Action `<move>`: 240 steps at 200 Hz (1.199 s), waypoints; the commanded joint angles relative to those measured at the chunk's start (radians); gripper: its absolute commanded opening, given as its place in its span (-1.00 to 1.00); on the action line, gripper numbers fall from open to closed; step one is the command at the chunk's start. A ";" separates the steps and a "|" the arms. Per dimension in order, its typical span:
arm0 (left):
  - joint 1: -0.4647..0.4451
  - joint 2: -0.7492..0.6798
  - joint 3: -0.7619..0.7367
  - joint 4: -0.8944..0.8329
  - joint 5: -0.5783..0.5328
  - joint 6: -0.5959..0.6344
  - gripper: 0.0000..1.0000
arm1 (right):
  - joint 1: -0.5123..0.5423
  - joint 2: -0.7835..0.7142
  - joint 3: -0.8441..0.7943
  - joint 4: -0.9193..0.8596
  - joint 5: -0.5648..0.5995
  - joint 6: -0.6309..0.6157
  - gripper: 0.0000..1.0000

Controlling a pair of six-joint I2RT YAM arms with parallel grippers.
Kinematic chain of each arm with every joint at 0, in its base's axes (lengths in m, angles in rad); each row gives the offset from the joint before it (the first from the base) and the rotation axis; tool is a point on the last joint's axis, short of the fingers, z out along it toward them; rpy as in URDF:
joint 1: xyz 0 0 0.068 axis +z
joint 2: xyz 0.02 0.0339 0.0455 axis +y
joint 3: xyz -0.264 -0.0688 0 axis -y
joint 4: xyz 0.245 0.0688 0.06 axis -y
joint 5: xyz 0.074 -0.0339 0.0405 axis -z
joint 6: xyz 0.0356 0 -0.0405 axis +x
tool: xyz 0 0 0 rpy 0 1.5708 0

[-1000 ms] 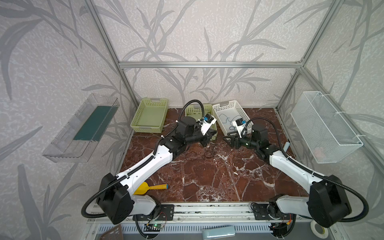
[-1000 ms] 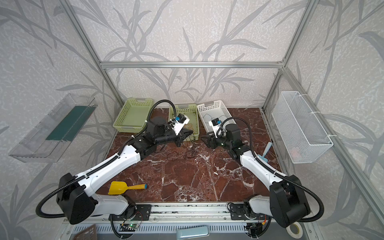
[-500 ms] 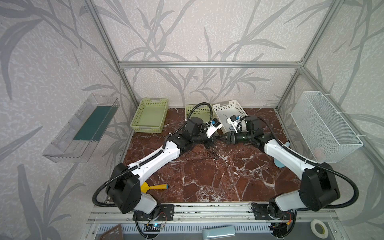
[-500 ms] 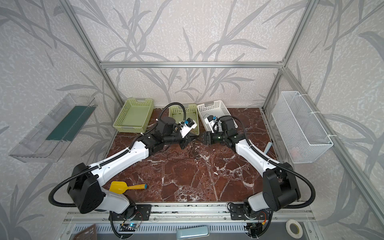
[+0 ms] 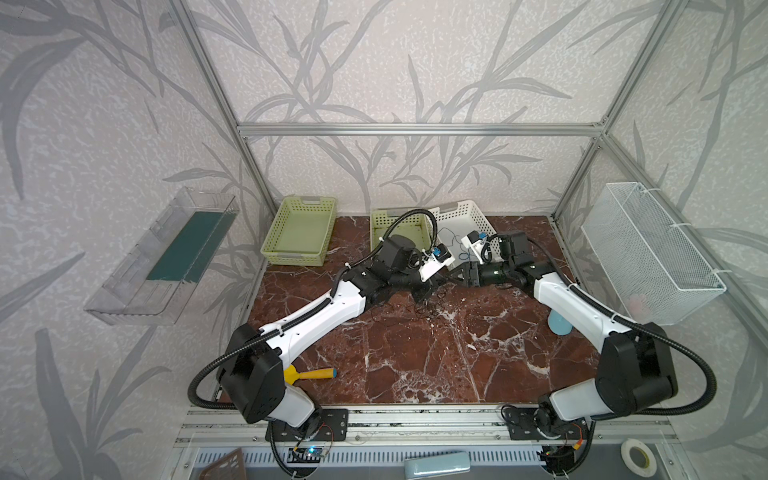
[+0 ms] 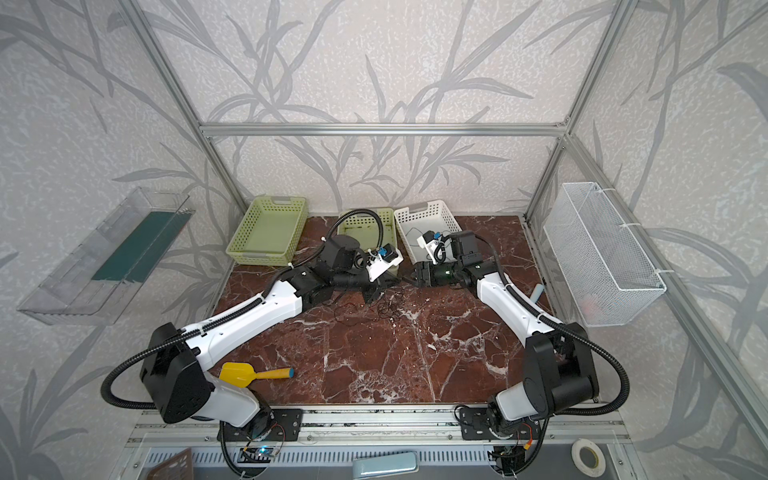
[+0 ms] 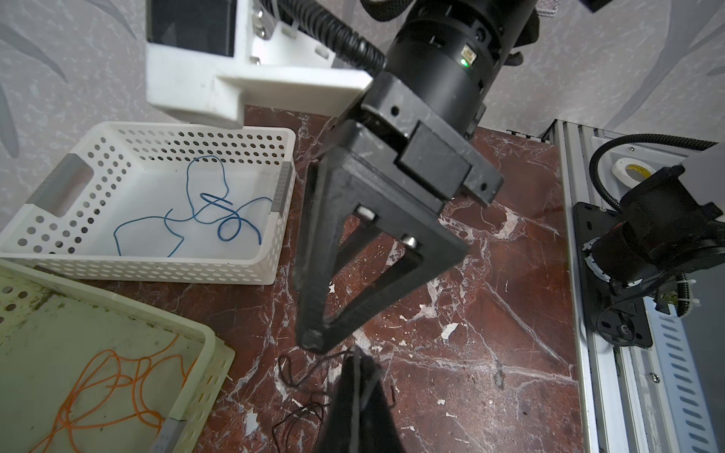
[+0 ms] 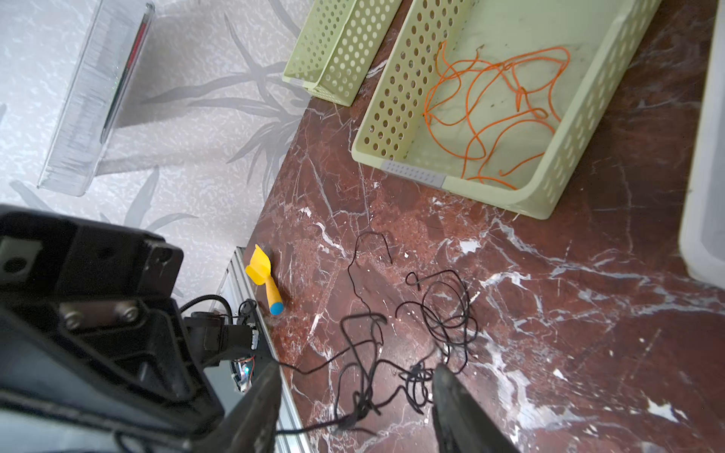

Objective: Untangle the cables

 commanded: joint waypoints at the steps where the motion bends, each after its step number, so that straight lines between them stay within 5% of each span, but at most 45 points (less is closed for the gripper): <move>1: -0.004 0.013 0.024 -0.006 0.010 0.030 -1.00 | -0.041 -0.063 -0.030 -0.039 -0.032 -0.058 0.17; 83: -0.032 0.053 0.056 -0.032 0.033 0.061 -1.00 | -0.073 -0.023 -0.028 0.020 -0.094 0.102 0.19; 240: -0.058 0.087 0.090 -0.033 0.064 0.085 -1.00 | 0.016 0.137 0.013 -0.190 -0.116 -0.080 0.21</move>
